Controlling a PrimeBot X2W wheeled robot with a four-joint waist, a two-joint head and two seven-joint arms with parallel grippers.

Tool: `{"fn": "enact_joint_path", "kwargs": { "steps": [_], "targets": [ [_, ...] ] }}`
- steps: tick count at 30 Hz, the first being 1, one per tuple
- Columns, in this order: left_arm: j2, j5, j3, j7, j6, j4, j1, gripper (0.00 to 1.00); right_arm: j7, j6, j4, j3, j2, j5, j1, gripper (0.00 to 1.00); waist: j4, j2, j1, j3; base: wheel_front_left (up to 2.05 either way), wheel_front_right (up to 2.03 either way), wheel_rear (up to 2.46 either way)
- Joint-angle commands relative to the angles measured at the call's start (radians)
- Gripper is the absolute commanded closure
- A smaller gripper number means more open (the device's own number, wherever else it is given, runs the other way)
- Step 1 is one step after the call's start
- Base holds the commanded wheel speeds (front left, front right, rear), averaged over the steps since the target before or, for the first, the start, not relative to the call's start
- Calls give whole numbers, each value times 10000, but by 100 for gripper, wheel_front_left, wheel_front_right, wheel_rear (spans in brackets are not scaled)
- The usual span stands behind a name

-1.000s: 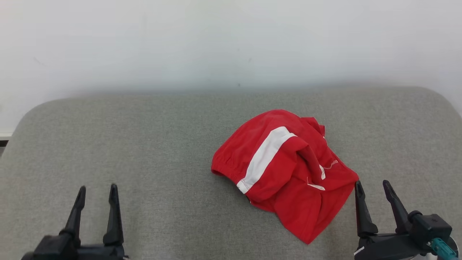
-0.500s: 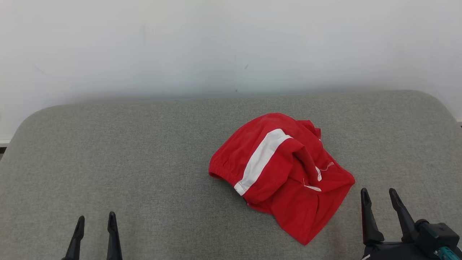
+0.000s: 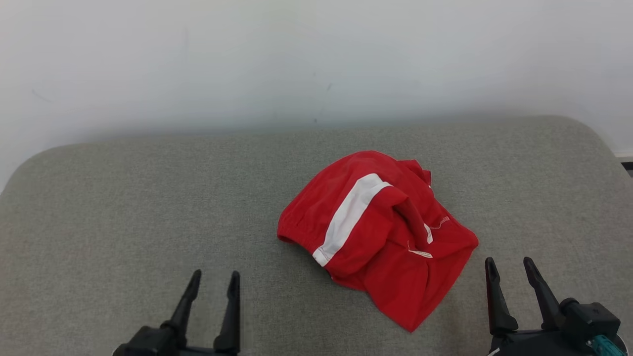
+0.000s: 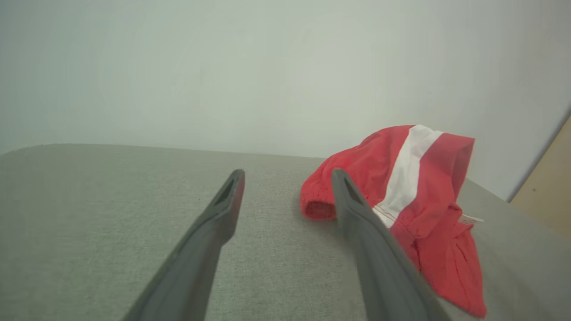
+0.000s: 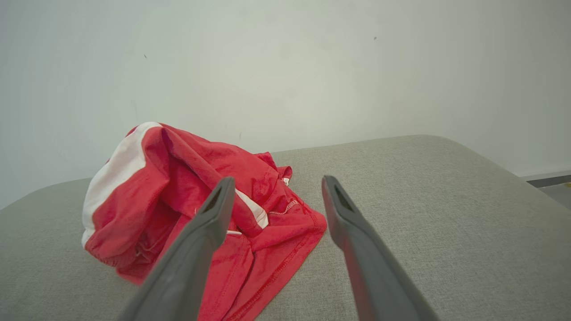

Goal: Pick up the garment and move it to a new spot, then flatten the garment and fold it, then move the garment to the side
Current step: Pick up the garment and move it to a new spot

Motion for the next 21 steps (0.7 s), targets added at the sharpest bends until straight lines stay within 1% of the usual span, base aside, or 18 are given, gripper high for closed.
{"fn": "enact_joint_path", "kwargs": {
  "steps": [1, 10, 11, 16, 21],
  "targets": [
    [-41, -76, -224, -33, -24, 241, -228, 0, 0, -21, 14, 26, -1, 84, -92, 0, -162, 0, 0, 115, 0, 0, 0],
    [-109, -557, -1843, -33, -61, 1970, -1521, 0, -82, -21, 104, 150, -1, 174, -367, 0, -930, 0, 0, 772, 0, 0, 0],
    [-109, -557, -1843, -33, -61, 1970, -1521, 0, -82, -21, 104, 150, -1, 174, -367, 0, -930, 0, 0, 772, 0, 0, 0],
    [-32, -995, -2572, -33, -66, 2883, -2080, 0, -214, -21, 228, 214, 1, 244, -594, 0, -1323, 0, 0, 1110, 0, 0, 0],
    [30, -1304, -3048, -33, -66, 3619, -2638, 0, -342, -21, 358, 250, 3, 303, -760, 0, -1631, 0, 0, 1353, 0, 0, 0]
  ]
}}
